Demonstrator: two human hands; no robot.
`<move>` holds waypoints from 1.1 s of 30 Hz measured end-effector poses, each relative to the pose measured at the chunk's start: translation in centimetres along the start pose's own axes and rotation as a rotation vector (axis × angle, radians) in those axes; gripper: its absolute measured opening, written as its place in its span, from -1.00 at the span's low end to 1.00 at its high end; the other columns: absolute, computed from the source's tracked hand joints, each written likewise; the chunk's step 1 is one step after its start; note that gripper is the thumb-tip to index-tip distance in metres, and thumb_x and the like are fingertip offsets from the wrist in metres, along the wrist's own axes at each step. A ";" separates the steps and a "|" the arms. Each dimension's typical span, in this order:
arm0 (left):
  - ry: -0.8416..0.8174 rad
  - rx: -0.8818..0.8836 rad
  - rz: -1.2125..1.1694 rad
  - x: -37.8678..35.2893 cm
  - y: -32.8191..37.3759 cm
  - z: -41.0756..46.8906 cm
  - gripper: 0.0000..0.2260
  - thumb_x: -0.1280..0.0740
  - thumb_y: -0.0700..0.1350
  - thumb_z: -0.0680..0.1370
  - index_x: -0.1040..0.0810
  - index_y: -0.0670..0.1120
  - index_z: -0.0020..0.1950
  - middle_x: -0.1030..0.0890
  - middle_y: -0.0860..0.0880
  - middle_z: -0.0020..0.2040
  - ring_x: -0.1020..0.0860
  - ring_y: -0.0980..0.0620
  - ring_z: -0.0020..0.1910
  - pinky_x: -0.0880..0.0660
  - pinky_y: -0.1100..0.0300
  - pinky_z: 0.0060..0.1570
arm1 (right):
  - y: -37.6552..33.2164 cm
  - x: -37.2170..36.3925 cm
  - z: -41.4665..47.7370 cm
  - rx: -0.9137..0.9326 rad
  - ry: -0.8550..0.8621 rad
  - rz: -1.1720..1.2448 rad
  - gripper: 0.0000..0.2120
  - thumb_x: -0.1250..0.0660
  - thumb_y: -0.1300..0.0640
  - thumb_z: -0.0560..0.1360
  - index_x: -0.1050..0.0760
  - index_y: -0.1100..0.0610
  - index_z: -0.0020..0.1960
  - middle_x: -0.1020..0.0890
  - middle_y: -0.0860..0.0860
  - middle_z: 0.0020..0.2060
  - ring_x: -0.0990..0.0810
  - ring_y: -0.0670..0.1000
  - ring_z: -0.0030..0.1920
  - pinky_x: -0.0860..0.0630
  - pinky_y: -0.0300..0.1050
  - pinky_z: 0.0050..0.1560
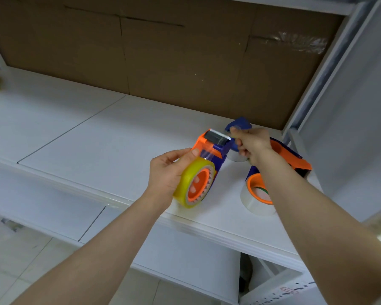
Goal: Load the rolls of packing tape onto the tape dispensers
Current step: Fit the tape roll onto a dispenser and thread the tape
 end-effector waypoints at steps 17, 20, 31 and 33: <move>0.076 -0.182 -0.062 1.2 2.4 0.2 -0.93 -0.42 -0.17 0.45 -0.61 0.00 -0.17 -0.67 0.15 -0.38 -0.64 0.17 -0.38 -0.56 0.31 -0.40 | 4.2 -7.4 -6.1 -0.333 -0.470 0.248 -0.83 -0.17 0.18 0.58 -0.51 0.14 -0.10 -0.62 0.09 -0.23 -0.61 0.04 -0.21 -0.61 -0.08 -0.19; 0.063 -0.193 -0.032 1.2 2.4 0.1 -0.92 -0.42 -0.17 0.45 -0.61 0.01 -0.16 -0.67 0.15 -0.37 -0.65 0.18 -0.36 -0.57 0.31 -0.40 | 2.2 -4.6 -4.1 -0.136 -0.204 0.276 -0.83 -0.17 0.21 0.59 -0.49 0.15 -0.12 -0.60 0.09 -0.22 -0.59 0.04 -0.18 -0.55 -0.03 -0.03; 0.097 -0.204 0.120 0.0 1.0 -0.1 -0.93 -0.45 -0.13 0.44 -0.62 0.01 -0.11 -0.65 0.08 -0.20 -0.63 0.09 -0.23 -0.60 0.26 -0.26 | -2.9 -4.2 -5.3 0.167 -0.243 0.100 -0.84 -0.26 0.04 0.56 -0.51 0.09 -0.13 -0.59 0.00 -0.30 -0.58 -0.03 -0.26 -0.53 -0.14 -0.21; 0.110 -0.196 0.132 -0.1 0.9 0.0 -0.92 -0.45 -0.13 0.45 -0.62 -0.02 -0.09 -0.64 0.09 -0.20 -0.62 0.10 -0.24 -0.59 0.29 -0.28 | -2.6 -4.1 -5.1 0.153 -0.226 0.119 -0.83 -0.26 0.05 0.56 -0.51 0.13 -0.13 -0.58 0.01 -0.31 -0.57 -0.04 -0.28 -0.53 -0.18 -0.24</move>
Point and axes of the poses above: each hand's wrist, its own z-axis towards the middle knuckle, its own x-axis out of the back of the hand, y = z × x, the point moved 5 cm from there along z, towards the middle knuckle
